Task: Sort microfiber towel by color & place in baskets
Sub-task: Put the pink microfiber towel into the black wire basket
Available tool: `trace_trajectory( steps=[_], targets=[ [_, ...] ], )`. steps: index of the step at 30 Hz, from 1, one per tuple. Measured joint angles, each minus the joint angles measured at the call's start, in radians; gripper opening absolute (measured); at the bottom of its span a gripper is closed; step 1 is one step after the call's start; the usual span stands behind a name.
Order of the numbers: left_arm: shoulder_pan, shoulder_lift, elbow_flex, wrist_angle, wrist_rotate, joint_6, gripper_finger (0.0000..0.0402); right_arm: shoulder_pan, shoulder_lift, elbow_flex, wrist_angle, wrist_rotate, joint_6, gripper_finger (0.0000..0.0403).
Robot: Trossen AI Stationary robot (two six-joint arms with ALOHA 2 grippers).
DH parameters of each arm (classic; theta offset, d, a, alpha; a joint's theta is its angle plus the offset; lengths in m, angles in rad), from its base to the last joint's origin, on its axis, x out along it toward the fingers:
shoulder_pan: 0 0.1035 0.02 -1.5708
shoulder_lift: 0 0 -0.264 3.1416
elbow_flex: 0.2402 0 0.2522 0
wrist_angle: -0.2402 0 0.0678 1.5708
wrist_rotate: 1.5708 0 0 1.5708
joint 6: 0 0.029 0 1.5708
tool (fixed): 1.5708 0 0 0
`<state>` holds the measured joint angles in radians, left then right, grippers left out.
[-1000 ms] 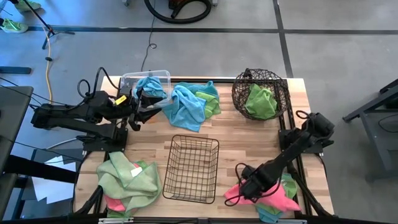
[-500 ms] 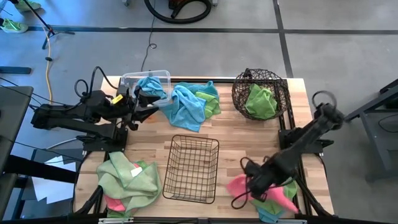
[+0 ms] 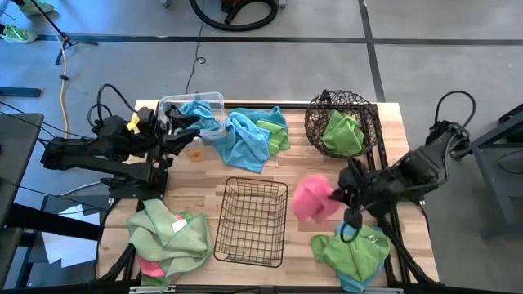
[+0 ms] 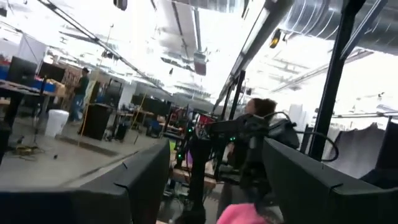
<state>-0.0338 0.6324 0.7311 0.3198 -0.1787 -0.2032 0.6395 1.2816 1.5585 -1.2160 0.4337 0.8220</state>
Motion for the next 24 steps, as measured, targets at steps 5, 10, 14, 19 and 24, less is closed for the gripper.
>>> trace_trajectory(
  steps=[5,10,14,19,24],
  targets=[
    [0.000,-0.015,0.000,-0.006,0.000,0.039,0.0243,-0.109,0.017,-0.002,0.140,-0.042,-0.204,0.0001],
    [0.000,-0.016,0.000,-0.007,-0.043,0.077,0.0243,-0.207,0.057,-0.002,0.412,-0.176,-0.479,0.0001],
    [0.000,-0.015,0.000,-0.008,-0.052,0.077,0.0243,-0.278,0.102,-0.002,0.626,-0.272,-0.639,0.0000],
    [0.000,-0.012,0.000,-0.009,-0.052,0.040,0.0243,-0.321,0.171,-0.002,0.803,-0.379,-0.738,0.0000],
    [0.000,-0.013,0.000,-0.006,-0.052,0.001,0.0243,-0.326,0.248,-0.002,0.813,-0.453,-0.774,0.0000]
  ],
)
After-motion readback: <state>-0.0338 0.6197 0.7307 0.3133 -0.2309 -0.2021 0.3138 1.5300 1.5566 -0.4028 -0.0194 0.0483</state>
